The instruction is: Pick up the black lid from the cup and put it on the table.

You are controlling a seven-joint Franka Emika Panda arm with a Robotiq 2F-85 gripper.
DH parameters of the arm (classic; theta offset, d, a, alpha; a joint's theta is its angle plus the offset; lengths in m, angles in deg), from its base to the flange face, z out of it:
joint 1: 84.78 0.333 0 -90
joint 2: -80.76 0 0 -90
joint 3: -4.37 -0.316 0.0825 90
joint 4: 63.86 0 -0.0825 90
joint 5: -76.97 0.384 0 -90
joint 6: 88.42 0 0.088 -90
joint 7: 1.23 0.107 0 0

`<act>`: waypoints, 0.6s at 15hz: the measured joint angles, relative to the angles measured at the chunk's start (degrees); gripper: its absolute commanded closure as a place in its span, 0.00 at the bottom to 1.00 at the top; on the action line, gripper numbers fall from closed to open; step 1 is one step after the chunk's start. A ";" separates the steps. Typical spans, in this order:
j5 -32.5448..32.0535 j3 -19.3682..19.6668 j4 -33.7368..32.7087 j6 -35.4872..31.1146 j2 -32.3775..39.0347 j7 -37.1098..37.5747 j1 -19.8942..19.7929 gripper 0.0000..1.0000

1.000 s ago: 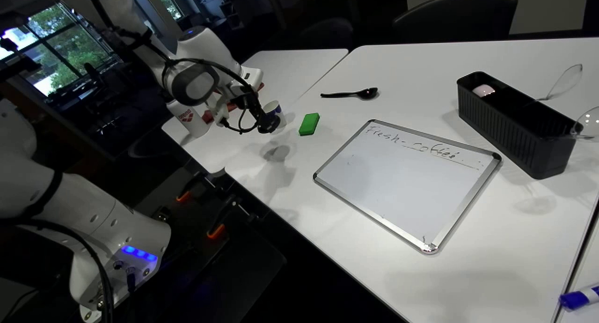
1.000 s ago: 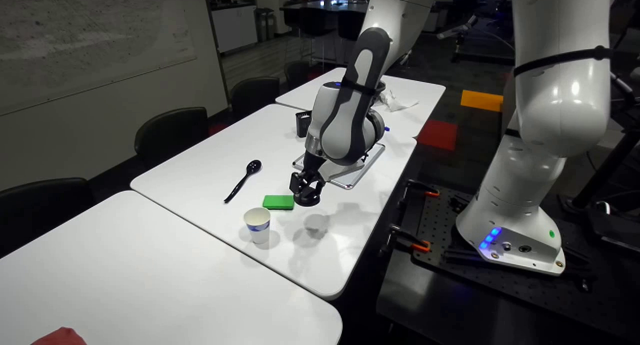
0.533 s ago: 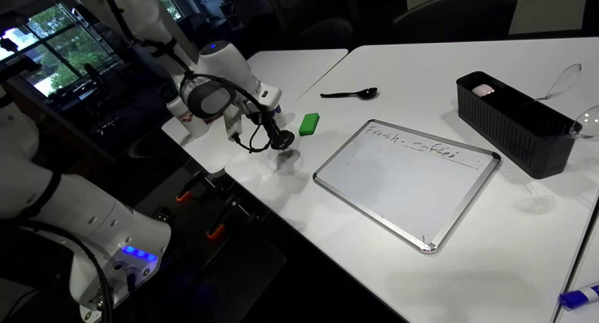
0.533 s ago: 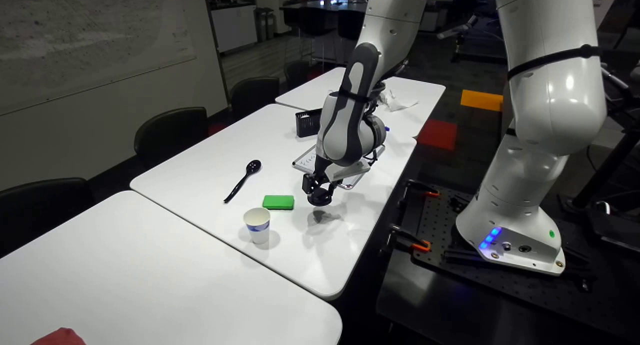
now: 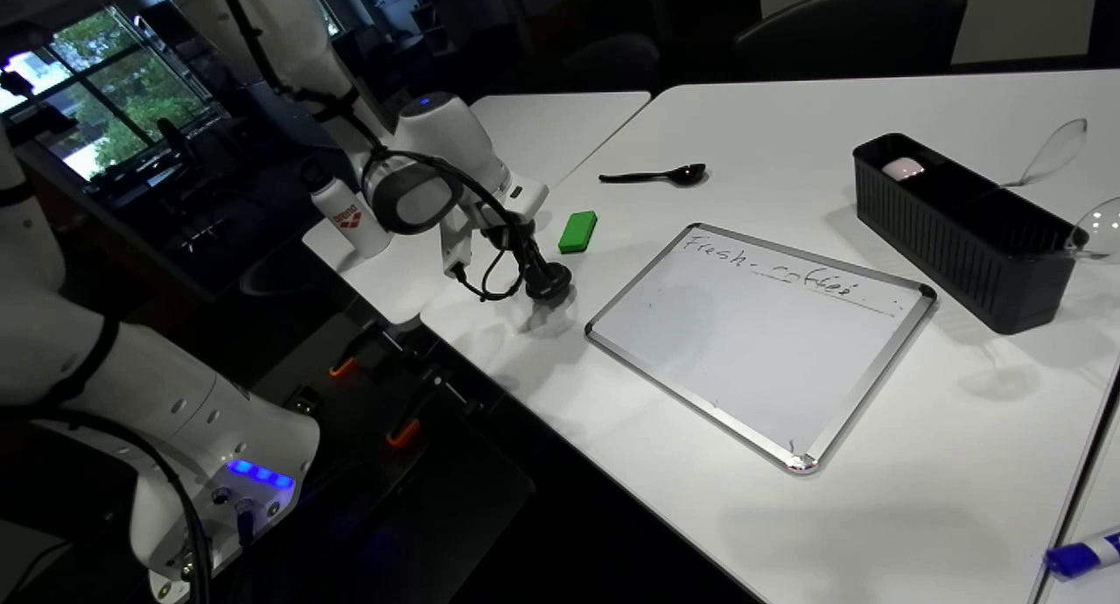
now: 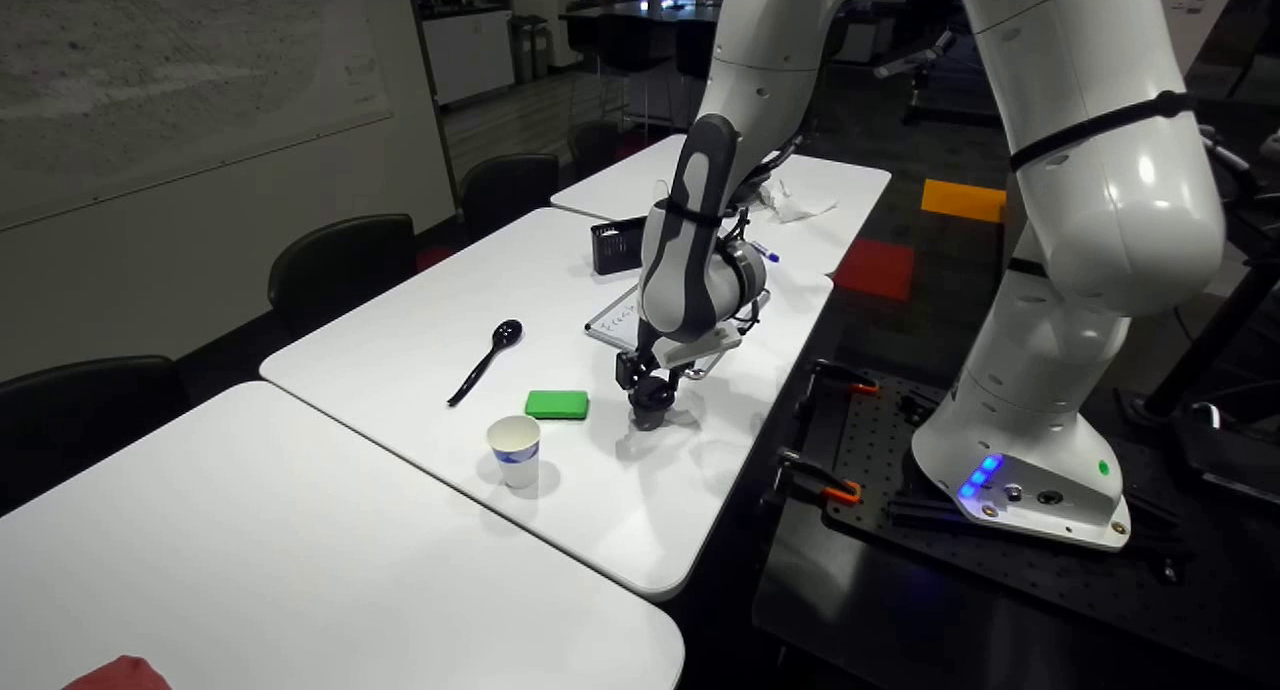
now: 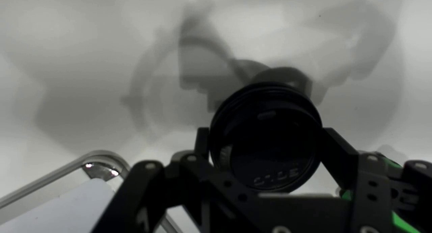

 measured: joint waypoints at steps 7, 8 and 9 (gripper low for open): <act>0.82 2.53 -1.42 -0.11 0.83 0.02 4.57 0.00; 0.84 2.88 -1.19 -0.13 0.24 0.02 5.50 0.00; 0.89 3.19 -0.71 -0.14 -0.73 0.02 6.42 0.00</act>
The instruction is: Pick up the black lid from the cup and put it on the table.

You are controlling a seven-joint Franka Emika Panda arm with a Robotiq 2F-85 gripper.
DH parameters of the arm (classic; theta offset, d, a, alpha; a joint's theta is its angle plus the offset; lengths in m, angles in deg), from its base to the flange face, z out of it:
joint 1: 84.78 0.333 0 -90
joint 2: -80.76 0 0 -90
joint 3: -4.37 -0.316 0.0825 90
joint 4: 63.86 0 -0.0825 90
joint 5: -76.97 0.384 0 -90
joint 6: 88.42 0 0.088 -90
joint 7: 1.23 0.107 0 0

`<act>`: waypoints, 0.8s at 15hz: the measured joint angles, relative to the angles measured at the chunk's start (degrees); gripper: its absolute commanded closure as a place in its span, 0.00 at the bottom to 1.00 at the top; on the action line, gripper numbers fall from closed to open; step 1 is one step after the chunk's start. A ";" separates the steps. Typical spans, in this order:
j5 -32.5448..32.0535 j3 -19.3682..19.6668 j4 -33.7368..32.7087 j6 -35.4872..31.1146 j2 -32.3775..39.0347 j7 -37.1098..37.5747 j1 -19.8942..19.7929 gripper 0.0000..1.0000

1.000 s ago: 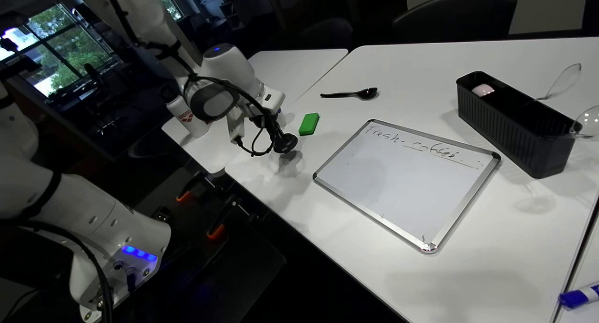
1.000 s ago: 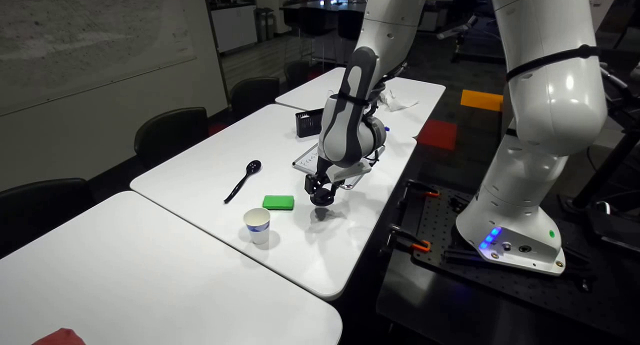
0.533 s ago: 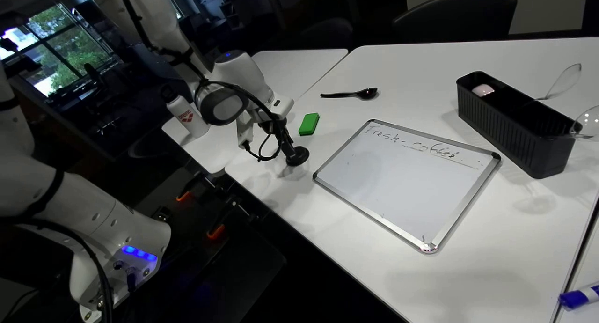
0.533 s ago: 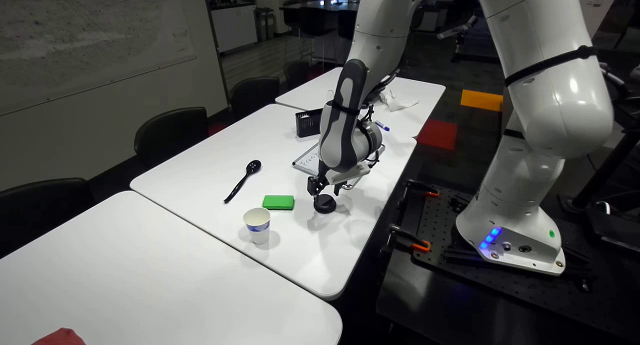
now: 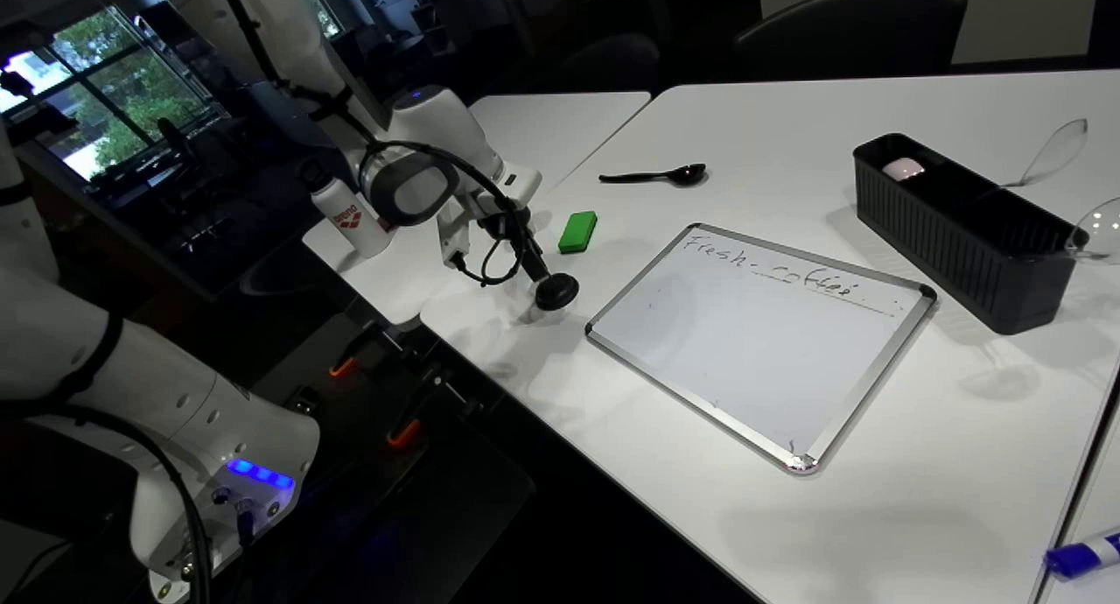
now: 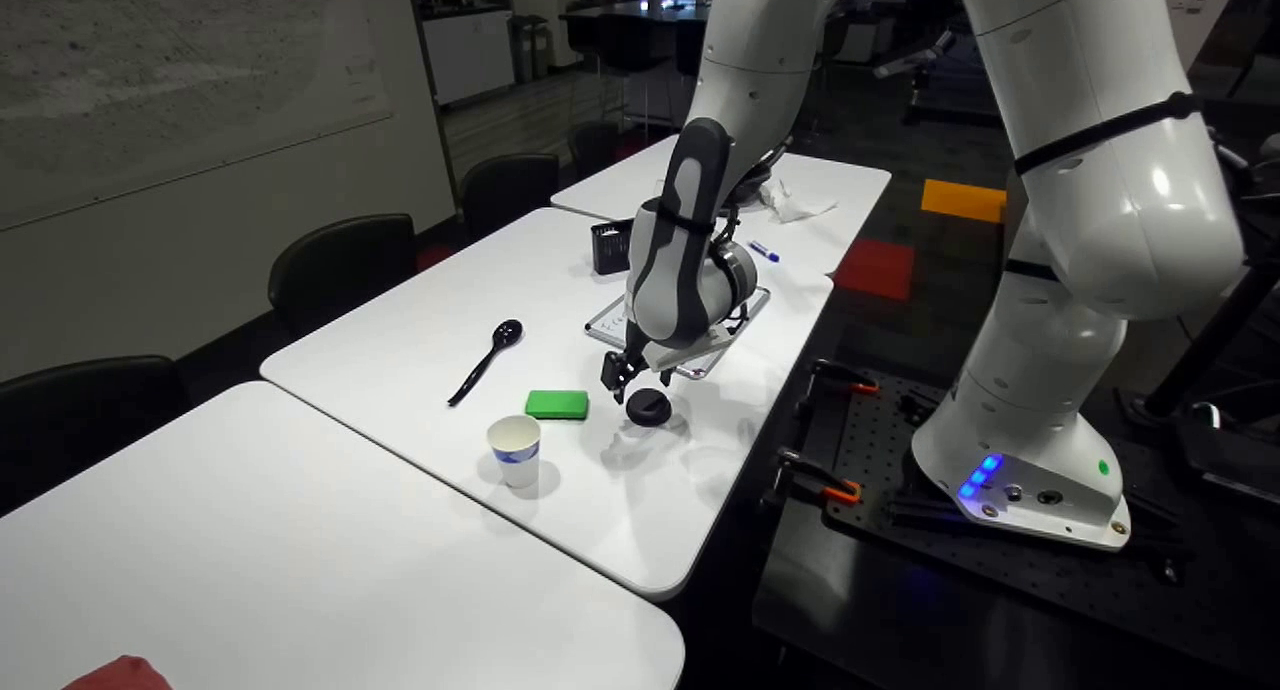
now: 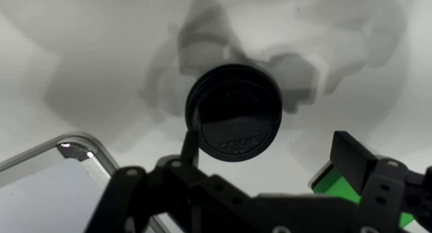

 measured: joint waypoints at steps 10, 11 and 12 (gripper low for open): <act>-0.83 20.28 11.72 0.06 -19.35 0.11 20.71 0.00; -1.38 23.60 12.25 0.06 -20.69 0.09 23.63 0.00; -2.23 26.56 12.59 0.08 -21.85 0.07 26.22 0.00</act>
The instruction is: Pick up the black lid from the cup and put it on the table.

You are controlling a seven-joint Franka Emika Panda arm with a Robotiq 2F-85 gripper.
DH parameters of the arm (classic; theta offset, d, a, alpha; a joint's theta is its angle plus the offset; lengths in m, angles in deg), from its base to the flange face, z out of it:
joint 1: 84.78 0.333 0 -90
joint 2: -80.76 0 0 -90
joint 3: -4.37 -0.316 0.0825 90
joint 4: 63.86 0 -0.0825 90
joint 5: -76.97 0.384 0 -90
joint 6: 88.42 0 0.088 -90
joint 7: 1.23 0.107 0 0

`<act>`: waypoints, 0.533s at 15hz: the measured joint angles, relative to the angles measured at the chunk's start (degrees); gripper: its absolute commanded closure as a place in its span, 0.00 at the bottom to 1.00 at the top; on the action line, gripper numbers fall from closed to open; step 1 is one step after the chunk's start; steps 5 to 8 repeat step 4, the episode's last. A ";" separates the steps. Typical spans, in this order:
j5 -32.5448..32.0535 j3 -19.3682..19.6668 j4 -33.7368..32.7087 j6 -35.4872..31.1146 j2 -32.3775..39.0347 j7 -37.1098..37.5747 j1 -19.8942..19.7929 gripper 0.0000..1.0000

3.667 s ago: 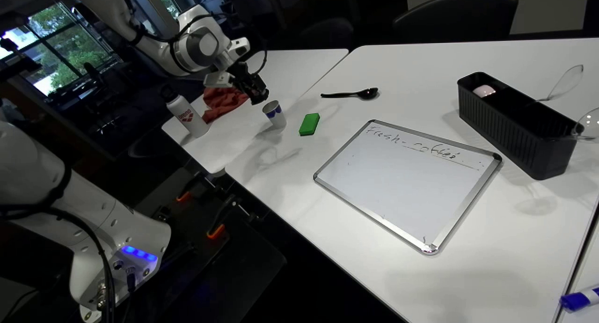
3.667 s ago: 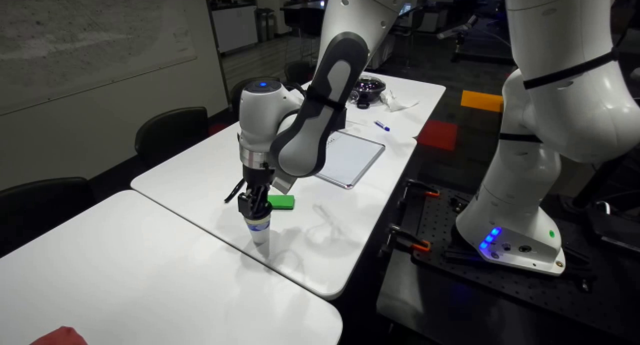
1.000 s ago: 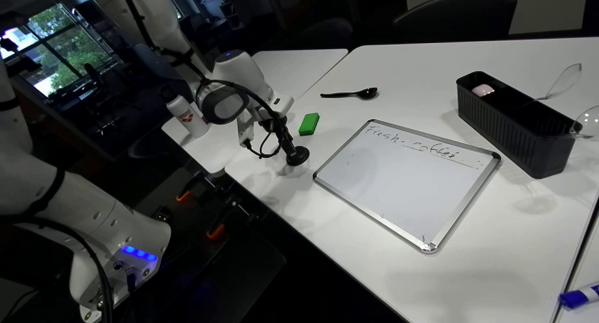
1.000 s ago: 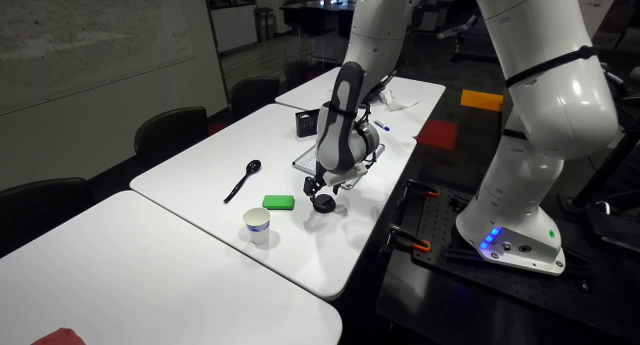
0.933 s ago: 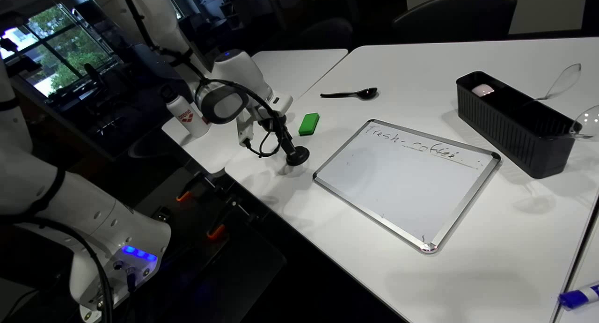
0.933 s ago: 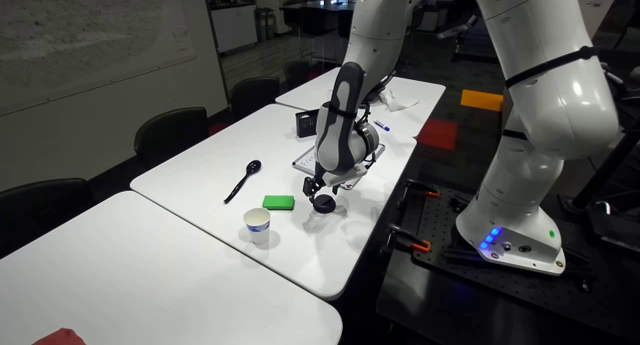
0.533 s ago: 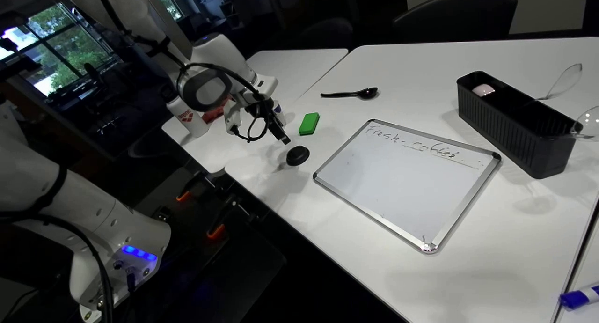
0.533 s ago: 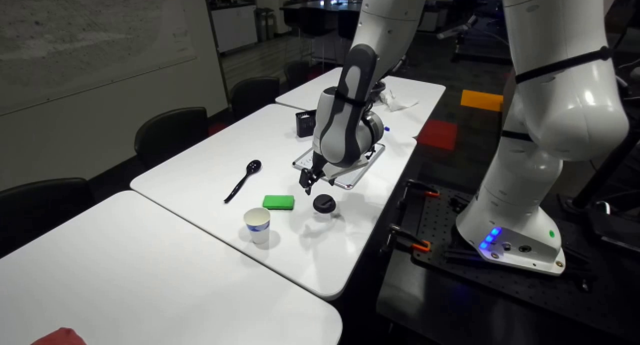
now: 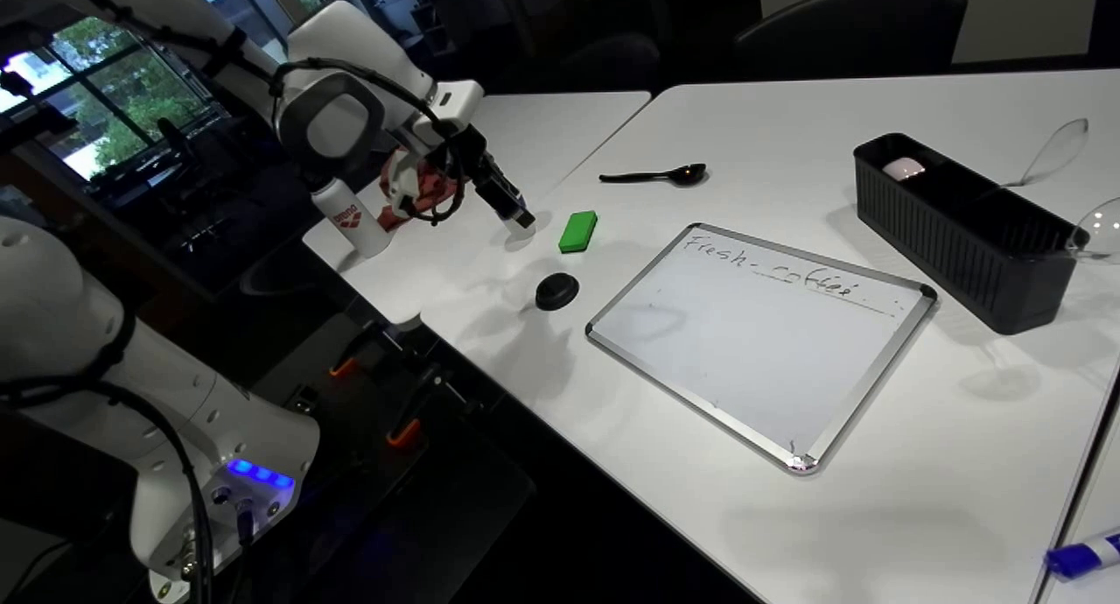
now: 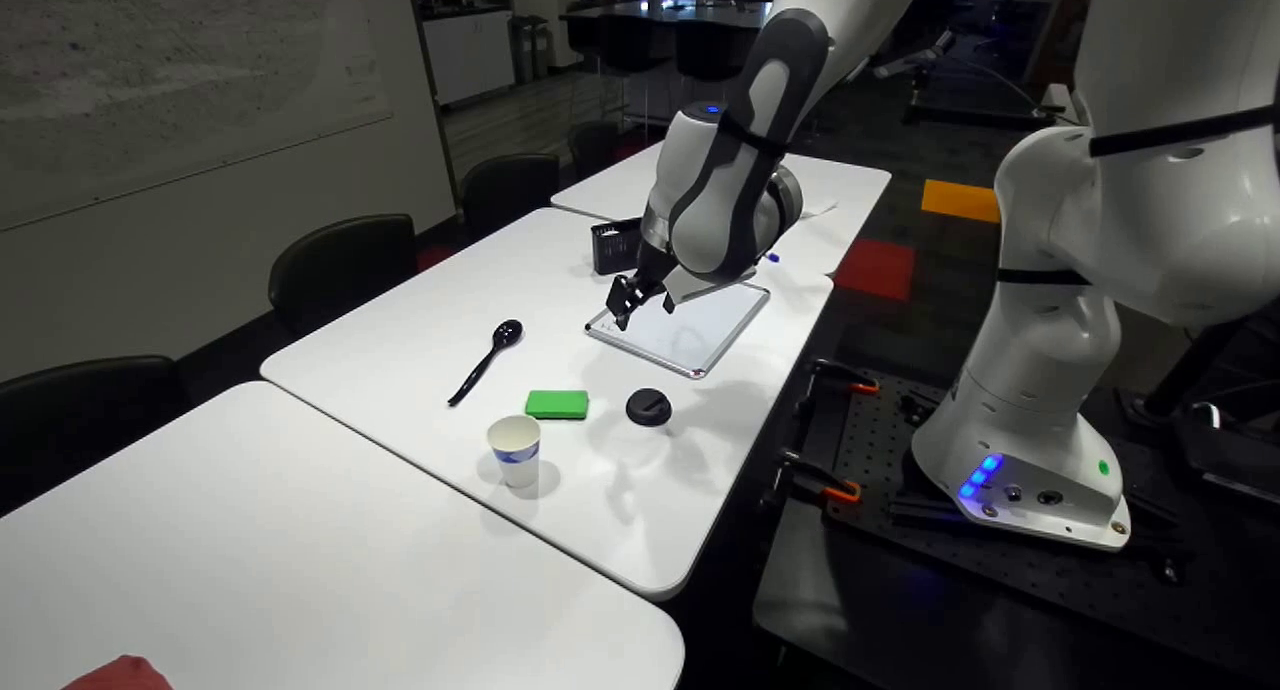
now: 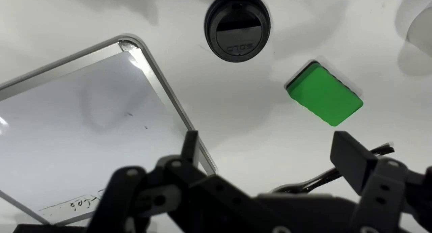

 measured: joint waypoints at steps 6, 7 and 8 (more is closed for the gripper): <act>-3.38 7.47 0.13 0.66 -3.32 -0.10 6.77 0.00; -3.38 7.47 0.13 0.66 -3.32 -0.10 6.77 0.00; -3.38 7.47 0.13 0.66 -3.32 -0.10 6.77 0.00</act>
